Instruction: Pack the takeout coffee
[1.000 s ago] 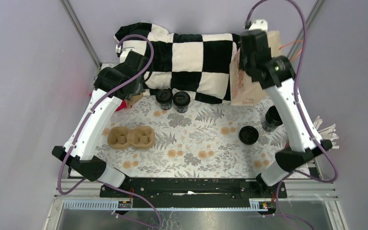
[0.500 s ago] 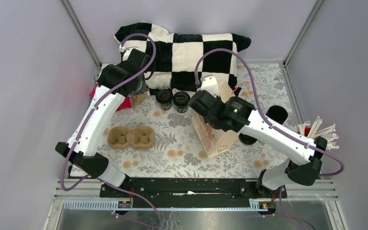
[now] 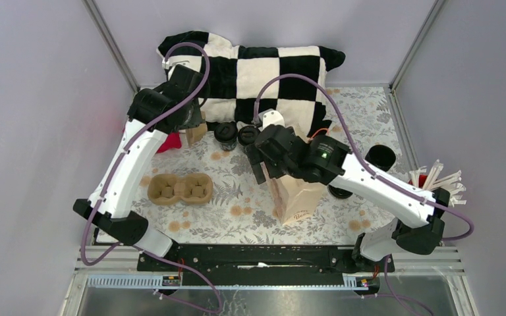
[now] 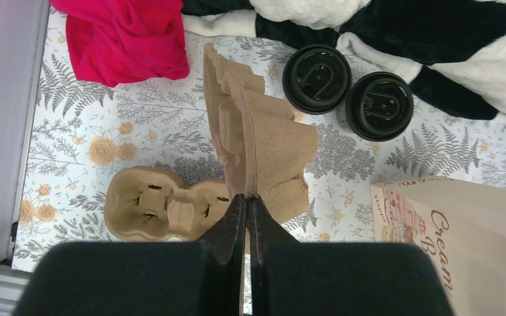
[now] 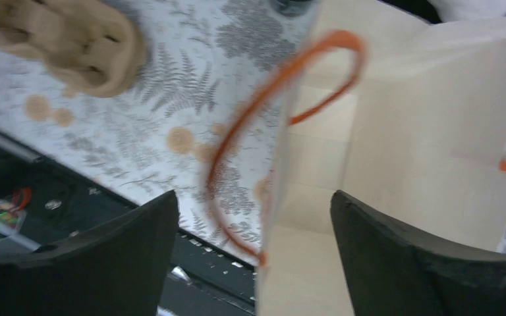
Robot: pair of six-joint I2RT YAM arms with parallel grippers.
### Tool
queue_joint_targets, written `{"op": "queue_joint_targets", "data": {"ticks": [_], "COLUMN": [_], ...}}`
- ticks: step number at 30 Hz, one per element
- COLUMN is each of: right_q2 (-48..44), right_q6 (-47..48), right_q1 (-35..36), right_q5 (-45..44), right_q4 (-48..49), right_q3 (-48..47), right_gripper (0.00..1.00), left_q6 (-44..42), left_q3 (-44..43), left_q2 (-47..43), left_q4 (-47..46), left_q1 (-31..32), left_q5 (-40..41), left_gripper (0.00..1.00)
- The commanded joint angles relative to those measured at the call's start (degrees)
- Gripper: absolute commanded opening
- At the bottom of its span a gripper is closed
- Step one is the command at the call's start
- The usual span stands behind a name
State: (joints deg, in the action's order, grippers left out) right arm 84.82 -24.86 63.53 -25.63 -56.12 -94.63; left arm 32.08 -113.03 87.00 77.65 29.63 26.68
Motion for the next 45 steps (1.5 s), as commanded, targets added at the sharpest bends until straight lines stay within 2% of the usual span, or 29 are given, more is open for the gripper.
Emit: {"op": "queue_joint_targets", "data": {"ticks": [1, 6, 11, 15, 18, 20, 23, 26, 30, 37, 42, 45], "right_q2": [-4.3, -5.9, -5.0, -6.3, -9.0, -9.1, -7.1, -6.6, -9.8, -14.5, -17.3, -17.1], "right_q6": [3.0, 3.0, -0.2, 0.4, -0.7, -0.1, 3.2, 5.1, 7.3, 7.0, 5.6, 5.8], "right_q1": [0.4, 0.4, 0.3, -2.4, -11.4, -19.1, -21.9, -24.6, -27.7, -27.8, -27.8, -27.7], "right_q5": [9.0, 10.8, -2.4, -7.6, -3.4, 1.2, -0.2, -3.3, 4.8, 17.3, 17.2, 22.5], "right_q4": [0.6, -1.2, -8.4, -8.6, -7.5, -9.2, -15.8, -20.6, -17.7, -12.9, -9.7, -6.8], "right_q3": [-6.5, -14.3, -24.1, -24.0, -21.3, -22.1, -26.2, -25.9, -22.5, -11.8, -6.1, -3.5], "right_gripper": [0.97, 1.00, 1.00, 1.00, 1.00, 1.00, 1.00, 1.00, 1.00, 0.99, 0.82, 0.71], "left_q6": [-2.9, -4.8, -6.6, -8.8, -12.2, -13.0, -13.3, -13.4, -13.6, -15.4, -15.6, -15.6], "left_q3": [-0.3, 0.4, -2.2, -4.9, -8.7, -16.7, -28.3, -33.2, -33.9, -29.9, -24.2, -23.6], "left_q2": [-4.5, -6.5, -7.5, -9.8, -10.3, -7.1, -1.3, 2.5, 4.7, 0.5, -1.1, -1.0], "left_q4": [-4.6, -7.2, -8.1, -13.4, -16.6, -14.5, -10.8, -9.6, -8.1, -5.1, -2.5, -2.5], "left_q1": [0.2, 0.2, 0.4, 2.0, 3.7, 5.1, 9.9, 17.7, 26.2, 27.2, 28.5, 29.7], "left_q5": [-2.6, -7.2, -12.4, -18.6, -24.2, -26.3, -27.9, -28.2, -27.6, -28.1, -26.9, -26.1], "left_gripper": [0.00, 0.00, 0.00, 0.00, 0.00, 0.00, 0.00, 0.00, 0.00, 0.00, 0.00, 0.00]}}
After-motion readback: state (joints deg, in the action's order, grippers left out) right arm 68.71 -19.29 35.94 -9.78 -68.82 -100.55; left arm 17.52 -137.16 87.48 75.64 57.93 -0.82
